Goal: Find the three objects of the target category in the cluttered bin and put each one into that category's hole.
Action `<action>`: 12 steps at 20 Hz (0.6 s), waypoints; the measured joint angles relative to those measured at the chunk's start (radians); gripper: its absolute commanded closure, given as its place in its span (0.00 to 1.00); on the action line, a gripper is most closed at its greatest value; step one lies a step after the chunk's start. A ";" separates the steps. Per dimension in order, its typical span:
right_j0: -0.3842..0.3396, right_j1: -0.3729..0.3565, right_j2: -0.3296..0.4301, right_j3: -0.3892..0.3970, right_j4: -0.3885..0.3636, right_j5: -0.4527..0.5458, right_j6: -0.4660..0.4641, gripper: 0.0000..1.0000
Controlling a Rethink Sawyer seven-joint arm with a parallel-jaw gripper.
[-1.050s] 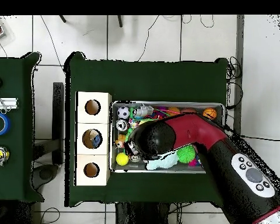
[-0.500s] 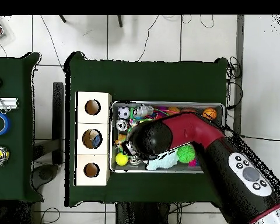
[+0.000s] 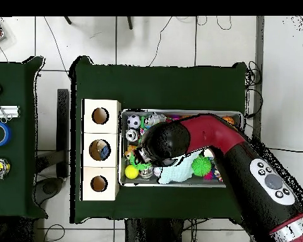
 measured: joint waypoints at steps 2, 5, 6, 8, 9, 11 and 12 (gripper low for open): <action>0.000 0.020 0.000 -0.028 0.000 0.022 0.000 0.00; 0.000 0.044 0.000 -0.063 0.000 0.050 0.000 0.00; 0.001 0.059 0.000 -0.092 0.000 0.080 0.000 0.00; 0.002 0.066 0.000 -0.108 0.000 0.100 0.000 0.00; 0.004 0.075 0.000 -0.136 0.000 0.139 0.000 0.00; 0.005 0.083 0.000 -0.155 0.000 0.164 0.000 0.00; 0.006 0.087 0.000 -0.166 0.000 0.177 0.000 0.00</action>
